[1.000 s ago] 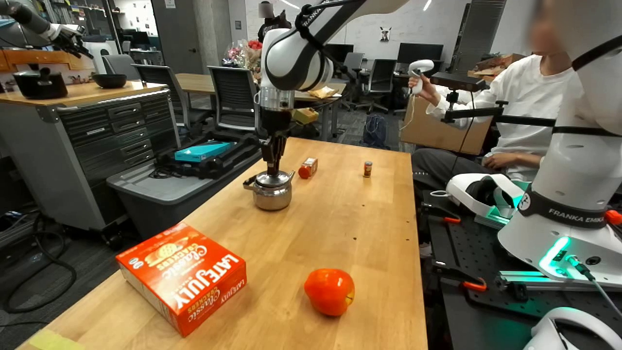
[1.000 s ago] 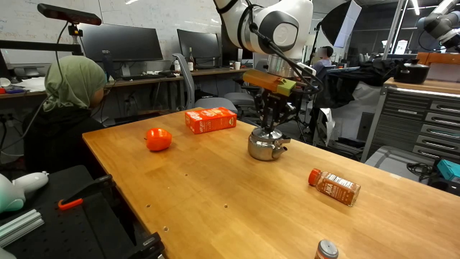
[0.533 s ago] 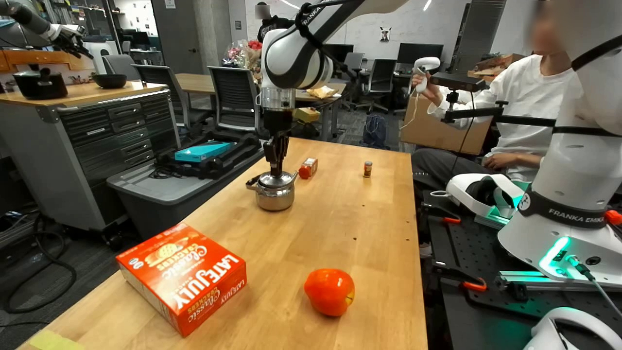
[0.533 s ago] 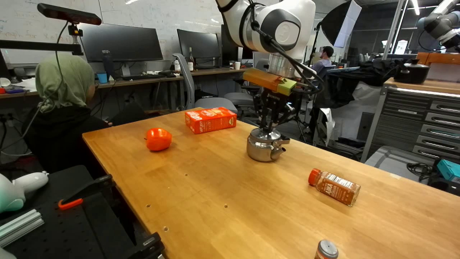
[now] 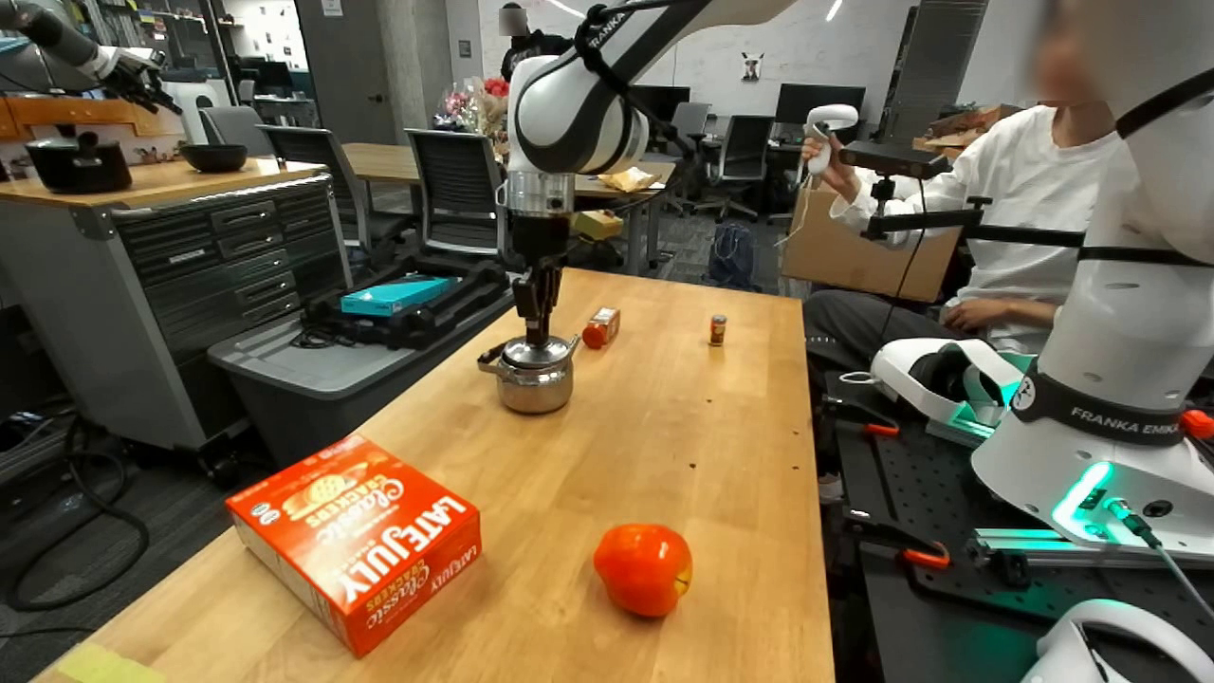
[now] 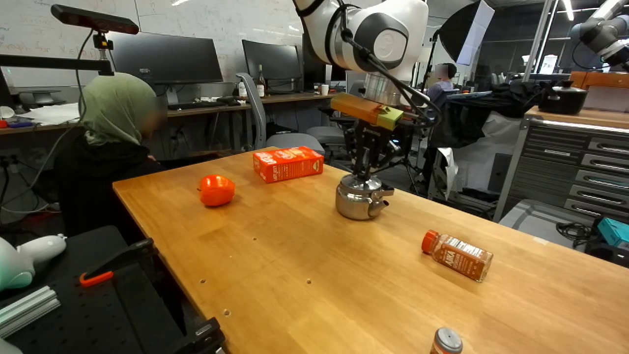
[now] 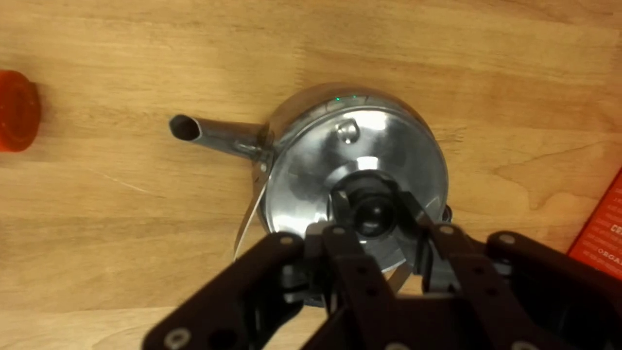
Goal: Cover the silver teapot with a silver lid
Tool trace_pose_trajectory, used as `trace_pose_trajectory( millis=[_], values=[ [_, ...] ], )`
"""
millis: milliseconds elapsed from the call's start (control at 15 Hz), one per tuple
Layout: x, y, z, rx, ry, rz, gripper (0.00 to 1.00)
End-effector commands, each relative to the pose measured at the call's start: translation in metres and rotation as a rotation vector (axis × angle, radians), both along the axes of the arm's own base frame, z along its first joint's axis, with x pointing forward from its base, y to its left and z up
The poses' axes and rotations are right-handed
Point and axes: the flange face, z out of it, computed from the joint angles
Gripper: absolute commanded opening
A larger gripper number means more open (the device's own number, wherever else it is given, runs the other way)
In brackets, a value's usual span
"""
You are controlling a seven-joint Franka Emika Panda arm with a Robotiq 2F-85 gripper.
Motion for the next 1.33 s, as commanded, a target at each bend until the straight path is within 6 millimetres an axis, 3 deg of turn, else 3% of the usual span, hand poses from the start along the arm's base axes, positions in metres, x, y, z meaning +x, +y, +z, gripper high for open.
trace_pose_trajectory(
  millis=[0,1267],
  values=[
    [0.002,0.010,-0.005,0.018,0.006,0.021,0.10],
    [0.003,0.023,-0.001,0.035,-0.028,0.039,0.10]
  ],
)
